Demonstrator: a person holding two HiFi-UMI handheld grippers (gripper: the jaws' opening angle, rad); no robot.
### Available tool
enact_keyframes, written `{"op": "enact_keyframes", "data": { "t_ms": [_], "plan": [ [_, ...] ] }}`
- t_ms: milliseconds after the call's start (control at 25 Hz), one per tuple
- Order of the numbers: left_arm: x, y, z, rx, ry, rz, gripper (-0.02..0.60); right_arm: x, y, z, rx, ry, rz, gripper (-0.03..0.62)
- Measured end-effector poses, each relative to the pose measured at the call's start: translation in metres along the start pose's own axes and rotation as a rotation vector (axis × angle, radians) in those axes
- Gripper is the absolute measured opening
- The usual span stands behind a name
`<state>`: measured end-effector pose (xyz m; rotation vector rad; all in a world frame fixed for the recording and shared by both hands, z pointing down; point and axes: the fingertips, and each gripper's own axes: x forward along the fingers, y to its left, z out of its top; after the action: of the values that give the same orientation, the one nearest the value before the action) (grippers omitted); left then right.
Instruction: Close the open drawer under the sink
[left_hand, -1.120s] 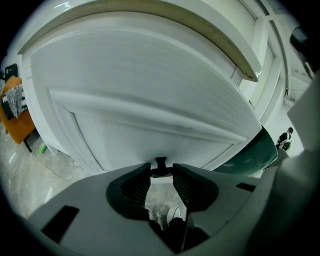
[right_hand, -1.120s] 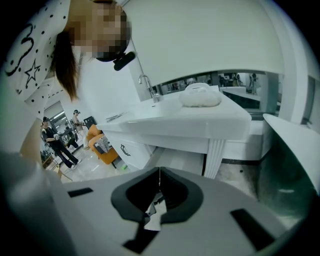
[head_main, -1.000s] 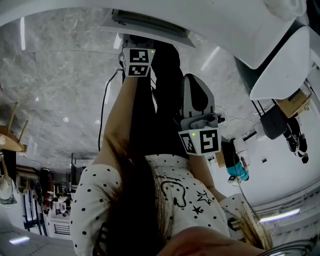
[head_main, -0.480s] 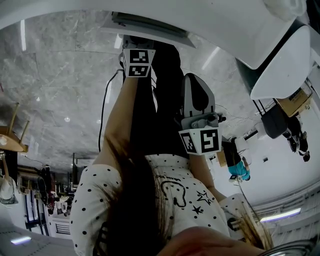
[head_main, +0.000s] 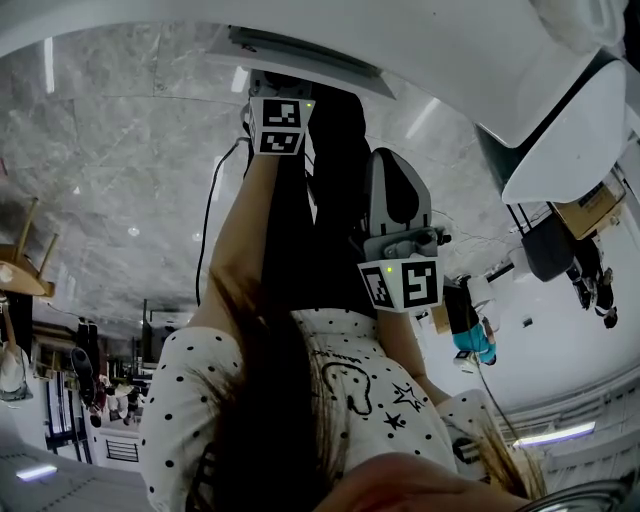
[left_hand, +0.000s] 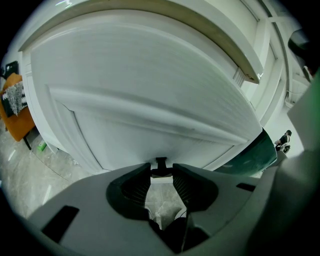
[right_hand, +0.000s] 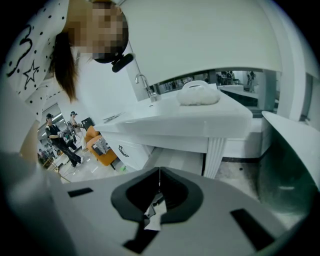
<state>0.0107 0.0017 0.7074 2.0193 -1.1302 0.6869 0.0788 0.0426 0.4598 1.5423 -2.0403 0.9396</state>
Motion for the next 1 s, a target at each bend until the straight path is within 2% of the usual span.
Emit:
{"op": "enact_keyframes", "data": {
  "t_ms": [320, 1000],
  "plan": [
    [0.0, 0.002, 0.005, 0.002, 0.003, 0.005, 0.143, 0.003, -0.009, 0.008, 0.016, -0.005, -0.019, 0.015],
    [-0.006, 0.016, 0.013, -0.006, -0.021, 0.027, 0.143, 0.004, 0.008, 0.008, 0.014, -0.007, 0.003, 0.015]
  ]
}}
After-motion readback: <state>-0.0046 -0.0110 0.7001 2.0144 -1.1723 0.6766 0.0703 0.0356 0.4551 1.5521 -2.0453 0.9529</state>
